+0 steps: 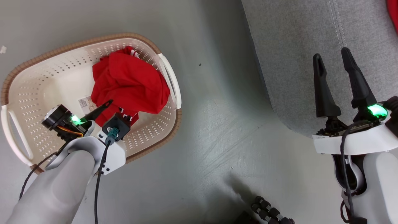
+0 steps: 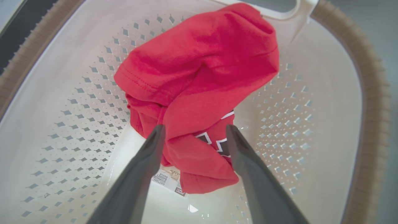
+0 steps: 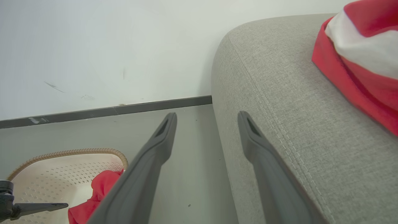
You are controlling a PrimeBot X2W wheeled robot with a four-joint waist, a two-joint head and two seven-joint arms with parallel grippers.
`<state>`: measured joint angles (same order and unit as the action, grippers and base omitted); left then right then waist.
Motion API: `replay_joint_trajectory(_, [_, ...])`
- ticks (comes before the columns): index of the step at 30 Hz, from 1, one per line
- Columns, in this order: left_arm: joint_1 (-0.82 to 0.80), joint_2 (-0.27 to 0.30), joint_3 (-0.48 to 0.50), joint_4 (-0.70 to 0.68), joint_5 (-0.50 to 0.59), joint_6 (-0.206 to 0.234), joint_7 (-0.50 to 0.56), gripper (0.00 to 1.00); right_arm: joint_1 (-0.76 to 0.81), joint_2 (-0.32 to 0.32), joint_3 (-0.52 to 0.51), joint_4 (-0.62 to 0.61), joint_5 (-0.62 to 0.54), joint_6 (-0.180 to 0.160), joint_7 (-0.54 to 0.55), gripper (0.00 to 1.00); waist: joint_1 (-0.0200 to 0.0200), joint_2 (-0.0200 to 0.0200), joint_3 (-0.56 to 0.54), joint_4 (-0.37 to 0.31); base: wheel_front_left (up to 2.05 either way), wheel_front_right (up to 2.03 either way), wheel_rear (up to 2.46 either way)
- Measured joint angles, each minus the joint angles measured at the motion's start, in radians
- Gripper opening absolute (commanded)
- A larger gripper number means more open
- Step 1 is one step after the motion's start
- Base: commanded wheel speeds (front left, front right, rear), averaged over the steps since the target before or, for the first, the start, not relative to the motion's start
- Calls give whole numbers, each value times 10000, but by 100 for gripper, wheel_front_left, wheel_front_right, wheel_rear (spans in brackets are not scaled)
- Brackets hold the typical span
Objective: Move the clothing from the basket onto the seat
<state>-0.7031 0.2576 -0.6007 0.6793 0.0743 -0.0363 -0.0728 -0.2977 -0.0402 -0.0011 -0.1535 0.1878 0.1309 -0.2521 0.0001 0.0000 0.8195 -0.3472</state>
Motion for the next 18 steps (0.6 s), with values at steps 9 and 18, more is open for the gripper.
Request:
replay_joint_trajectory(9, [-431,180,19,500,268,268,27,100,-205,0,109,-8,94,0,-2,100,0,0,442,-186,0,0,0])
replay_joint_trajectory(18, [-758,242,15,817,410,408,111,100,-435,0,144,-35,171,0,-2,100,0,0,803,-330,0,0,0])
